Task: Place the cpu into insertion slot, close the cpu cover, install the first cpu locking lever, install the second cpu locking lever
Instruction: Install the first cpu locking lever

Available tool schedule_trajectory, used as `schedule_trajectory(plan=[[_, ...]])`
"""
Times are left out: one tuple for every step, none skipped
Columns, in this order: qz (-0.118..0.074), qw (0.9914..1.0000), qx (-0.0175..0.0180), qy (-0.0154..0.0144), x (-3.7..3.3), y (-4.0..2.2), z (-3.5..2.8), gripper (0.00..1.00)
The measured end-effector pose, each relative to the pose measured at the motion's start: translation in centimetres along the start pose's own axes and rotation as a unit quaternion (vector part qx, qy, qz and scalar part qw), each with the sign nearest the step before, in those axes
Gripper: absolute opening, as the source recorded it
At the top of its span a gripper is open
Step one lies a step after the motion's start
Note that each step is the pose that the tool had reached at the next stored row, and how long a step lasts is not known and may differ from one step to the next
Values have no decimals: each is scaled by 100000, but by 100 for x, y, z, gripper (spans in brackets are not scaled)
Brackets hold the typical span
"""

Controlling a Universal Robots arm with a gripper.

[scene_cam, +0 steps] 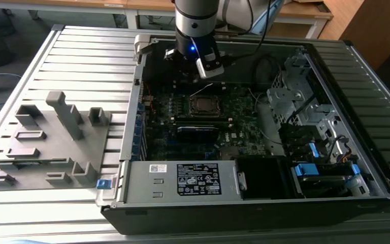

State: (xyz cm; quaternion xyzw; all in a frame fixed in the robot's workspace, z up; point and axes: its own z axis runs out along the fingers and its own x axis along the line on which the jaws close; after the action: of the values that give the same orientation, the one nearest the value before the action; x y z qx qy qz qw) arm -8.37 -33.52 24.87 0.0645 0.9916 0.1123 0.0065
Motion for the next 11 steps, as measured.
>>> schedule_trajectory(plan=[[1,100000,1,0,0,0,0,11],[1,100000,2,-1,0,0,0,11],[0,100000,3,-3,0,0,0,11],[22,100000,5,-8,-2,0,2,11],[46,100000,26,-20,-3,0,5,11],[58,100000,96,-30,-4,-1,9,11],[79,100000,275,-50,-5,-2,14,11],[110,99999,511,-90,-5,-4,20,11],[135,99997,760,-135,-5,-5,26,11],[164,99993,1112,-192,-5,-6,30,11],[194,99988,1503,-249,-5,-7,33,11]])
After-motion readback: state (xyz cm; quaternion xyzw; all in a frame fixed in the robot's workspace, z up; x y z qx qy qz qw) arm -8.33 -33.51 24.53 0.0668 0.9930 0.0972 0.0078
